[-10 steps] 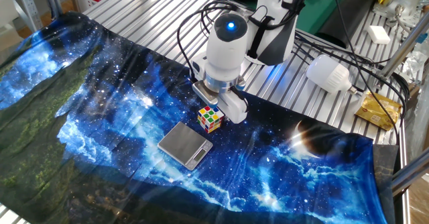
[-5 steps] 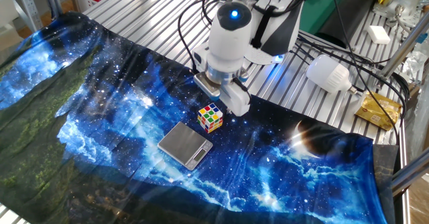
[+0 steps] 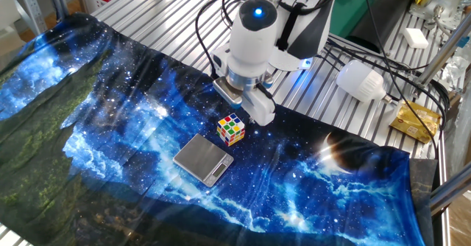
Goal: Remove the object from the scale
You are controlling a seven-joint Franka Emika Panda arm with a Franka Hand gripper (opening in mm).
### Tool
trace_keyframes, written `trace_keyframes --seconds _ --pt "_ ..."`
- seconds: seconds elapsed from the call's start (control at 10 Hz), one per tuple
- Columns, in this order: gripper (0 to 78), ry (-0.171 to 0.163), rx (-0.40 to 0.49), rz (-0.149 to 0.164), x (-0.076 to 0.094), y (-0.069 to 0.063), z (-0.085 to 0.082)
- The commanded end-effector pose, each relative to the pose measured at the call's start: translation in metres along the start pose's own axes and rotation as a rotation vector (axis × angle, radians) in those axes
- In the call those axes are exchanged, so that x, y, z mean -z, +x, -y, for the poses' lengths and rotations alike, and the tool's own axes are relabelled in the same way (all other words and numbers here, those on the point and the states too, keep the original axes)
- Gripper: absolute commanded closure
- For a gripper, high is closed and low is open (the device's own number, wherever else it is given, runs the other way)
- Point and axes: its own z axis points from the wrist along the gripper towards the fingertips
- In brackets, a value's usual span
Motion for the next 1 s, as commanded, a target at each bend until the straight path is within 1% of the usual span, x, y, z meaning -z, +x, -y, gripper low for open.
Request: trace_keyframes --seconds 0.1,0.3,0.4,0.5,0.6,0.7,0.8,1.0 --pt "0.2 0.034 -0.006 -0.015 0.044 -0.021 -0.006" --pt "0.2 0.027 0.022 -0.011 0.044 -0.029 -0.005" --pt "0.2 0.023 0.028 -0.008 0.044 -0.031 -0.005" --pt "0.2 0.021 0.055 -0.005 0.046 -0.040 -0.002" --pt "0.2 0.017 0.073 -0.008 0.049 -0.047 -0.001" --pt "0.2 0.013 0.081 -0.011 0.050 -0.051 0.000" --pt "0.2 0.002 0.096 -0.016 0.052 -0.058 0.001" --pt "0.2 0.002 0.105 -0.017 0.055 -0.060 0.001"
